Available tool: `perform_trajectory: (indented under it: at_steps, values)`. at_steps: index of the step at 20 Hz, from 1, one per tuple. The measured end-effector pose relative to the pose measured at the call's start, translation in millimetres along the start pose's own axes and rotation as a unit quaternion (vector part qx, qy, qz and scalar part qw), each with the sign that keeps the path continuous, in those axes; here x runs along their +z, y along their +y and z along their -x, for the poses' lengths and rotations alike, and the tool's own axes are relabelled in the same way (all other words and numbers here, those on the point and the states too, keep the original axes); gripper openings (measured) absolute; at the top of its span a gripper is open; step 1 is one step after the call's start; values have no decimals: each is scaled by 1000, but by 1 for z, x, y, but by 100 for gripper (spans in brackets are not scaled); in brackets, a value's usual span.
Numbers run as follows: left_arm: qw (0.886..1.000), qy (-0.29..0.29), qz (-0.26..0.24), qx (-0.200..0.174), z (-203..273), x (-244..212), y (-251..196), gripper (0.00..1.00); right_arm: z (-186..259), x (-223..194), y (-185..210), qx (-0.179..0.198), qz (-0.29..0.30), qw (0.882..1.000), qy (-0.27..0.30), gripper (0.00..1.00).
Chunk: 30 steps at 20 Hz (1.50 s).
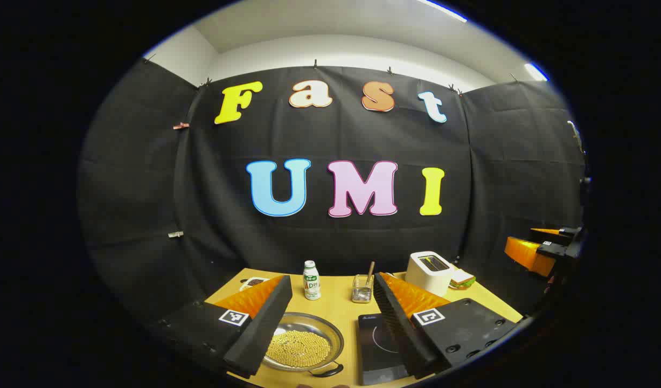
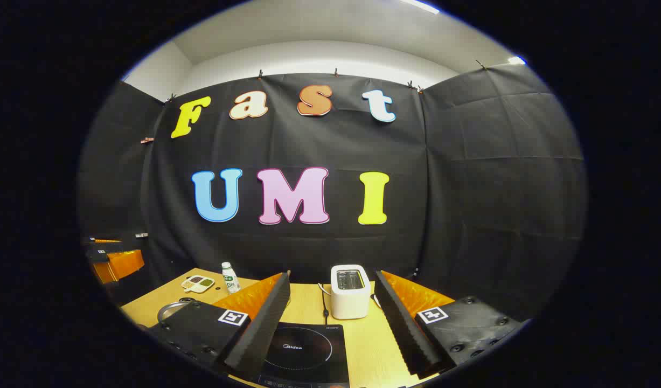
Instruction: First push the handle of the pot to place it horizontally, then grasp the pot with both hands and set it on the induction cooktop.
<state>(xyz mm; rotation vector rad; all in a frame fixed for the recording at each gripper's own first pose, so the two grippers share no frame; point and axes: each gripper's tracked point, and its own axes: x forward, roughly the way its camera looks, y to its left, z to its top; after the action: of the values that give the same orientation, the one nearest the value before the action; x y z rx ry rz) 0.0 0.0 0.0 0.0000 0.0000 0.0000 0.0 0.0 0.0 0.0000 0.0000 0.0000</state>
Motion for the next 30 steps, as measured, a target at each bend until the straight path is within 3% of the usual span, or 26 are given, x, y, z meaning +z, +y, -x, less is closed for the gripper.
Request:
perform_trajectory:
  at_steps: [30]
  values:
    - [998, 44, 32, -10, 0, -37, 72, 95, 17, -31, 57, -18, -5, 999, 45, 98]
